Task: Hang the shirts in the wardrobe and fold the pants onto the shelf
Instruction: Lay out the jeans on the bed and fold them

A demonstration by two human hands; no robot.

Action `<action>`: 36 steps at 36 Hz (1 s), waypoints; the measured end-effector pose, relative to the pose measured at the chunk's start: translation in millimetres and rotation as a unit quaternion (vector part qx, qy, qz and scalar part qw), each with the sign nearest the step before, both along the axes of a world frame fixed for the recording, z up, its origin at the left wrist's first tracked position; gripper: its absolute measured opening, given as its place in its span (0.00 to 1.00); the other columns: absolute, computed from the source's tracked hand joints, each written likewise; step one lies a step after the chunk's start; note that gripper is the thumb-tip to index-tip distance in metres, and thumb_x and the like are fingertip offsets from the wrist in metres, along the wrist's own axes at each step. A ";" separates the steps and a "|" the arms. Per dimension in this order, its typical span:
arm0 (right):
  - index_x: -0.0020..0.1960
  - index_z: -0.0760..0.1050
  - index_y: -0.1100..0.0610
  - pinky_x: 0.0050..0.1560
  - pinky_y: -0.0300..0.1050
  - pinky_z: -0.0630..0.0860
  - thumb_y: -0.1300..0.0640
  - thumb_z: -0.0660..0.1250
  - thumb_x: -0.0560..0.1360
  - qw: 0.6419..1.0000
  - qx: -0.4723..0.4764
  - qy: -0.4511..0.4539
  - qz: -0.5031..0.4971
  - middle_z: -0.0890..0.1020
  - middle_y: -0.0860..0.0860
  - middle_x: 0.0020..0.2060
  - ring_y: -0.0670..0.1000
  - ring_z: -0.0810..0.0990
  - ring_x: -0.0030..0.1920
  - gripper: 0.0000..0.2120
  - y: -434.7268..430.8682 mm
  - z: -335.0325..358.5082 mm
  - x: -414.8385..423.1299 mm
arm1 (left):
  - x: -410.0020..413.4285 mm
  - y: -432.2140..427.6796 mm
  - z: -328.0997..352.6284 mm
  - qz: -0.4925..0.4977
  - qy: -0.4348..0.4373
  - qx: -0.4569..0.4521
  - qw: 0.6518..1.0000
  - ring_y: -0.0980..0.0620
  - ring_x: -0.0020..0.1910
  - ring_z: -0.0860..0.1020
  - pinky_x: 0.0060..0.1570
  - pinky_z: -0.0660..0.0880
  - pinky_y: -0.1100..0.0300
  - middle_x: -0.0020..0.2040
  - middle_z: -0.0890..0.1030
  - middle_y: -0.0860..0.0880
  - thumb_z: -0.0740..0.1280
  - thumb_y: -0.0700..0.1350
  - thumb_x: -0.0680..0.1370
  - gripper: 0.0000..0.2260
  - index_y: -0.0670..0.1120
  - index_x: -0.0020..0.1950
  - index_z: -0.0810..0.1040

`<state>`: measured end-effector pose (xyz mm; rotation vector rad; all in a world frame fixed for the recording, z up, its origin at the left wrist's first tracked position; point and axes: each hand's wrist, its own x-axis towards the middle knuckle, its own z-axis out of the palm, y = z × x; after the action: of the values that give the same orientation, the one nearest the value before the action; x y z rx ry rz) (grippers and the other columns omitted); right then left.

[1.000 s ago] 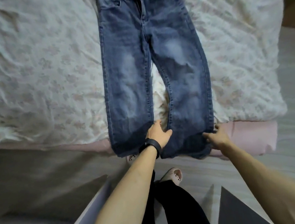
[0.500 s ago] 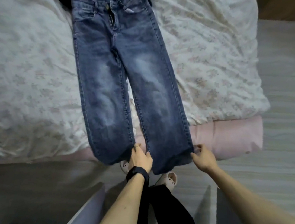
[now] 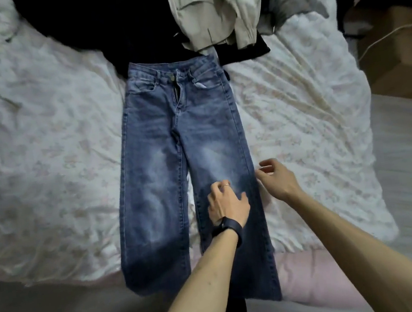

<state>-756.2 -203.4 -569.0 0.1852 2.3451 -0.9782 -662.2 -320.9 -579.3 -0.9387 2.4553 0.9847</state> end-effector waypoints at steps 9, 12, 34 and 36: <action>0.70 0.73 0.56 0.63 0.56 0.77 0.48 0.67 0.79 0.999 0.004 -0.033 0.033 0.81 0.53 0.62 0.56 0.81 0.59 0.23 -29.5 -22.1 -73.9 | -37.6 27.1 -30.3 -0.005 -0.076 -0.044 0.996 0.36 0.74 0.60 0.60 0.73 0.40 0.75 0.57 0.45 0.65 0.67 0.75 0.37 0.47 0.75 0.58; 0.66 0.76 0.58 0.61 0.58 0.78 0.47 0.69 0.77 0.998 -0.017 -0.051 0.027 0.83 0.54 0.59 0.57 0.82 0.57 0.21 -38.2 -37.9 -93.8 | -46.3 37.7 -39.6 -0.018 -0.110 -0.039 0.993 0.33 0.78 0.51 0.66 0.66 0.34 0.78 0.51 0.42 0.64 0.69 0.74 0.43 0.47 0.78 0.53; 0.73 0.59 0.45 0.35 0.48 0.81 0.58 0.60 0.69 0.987 -0.106 0.028 0.115 0.82 0.51 0.26 0.50 0.81 0.26 0.33 -153.0 18.6 -68.4 | 57.4 -62.6 23.5 0.214 -0.031 0.217 0.952 0.55 0.54 0.80 0.56 0.74 0.63 0.59 0.81 0.52 0.67 0.47 0.81 0.11 0.55 0.63 0.79; 0.76 0.56 0.46 0.37 0.46 0.81 0.58 0.60 0.71 0.985 -0.112 0.028 0.127 0.82 0.52 0.26 0.50 0.82 0.26 0.35 -175.1 25.3 -57.0 | 73.0 -92.9 26.2 0.258 -0.020 0.246 0.934 0.52 0.54 0.81 0.60 0.78 0.53 0.57 0.83 0.51 0.67 0.46 0.82 0.07 0.59 0.52 0.79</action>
<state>-813.1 -378.5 -543.8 -0.2270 2.2176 -1.1171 -589.2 -413.8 -553.1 -1.4158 1.7999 1.6293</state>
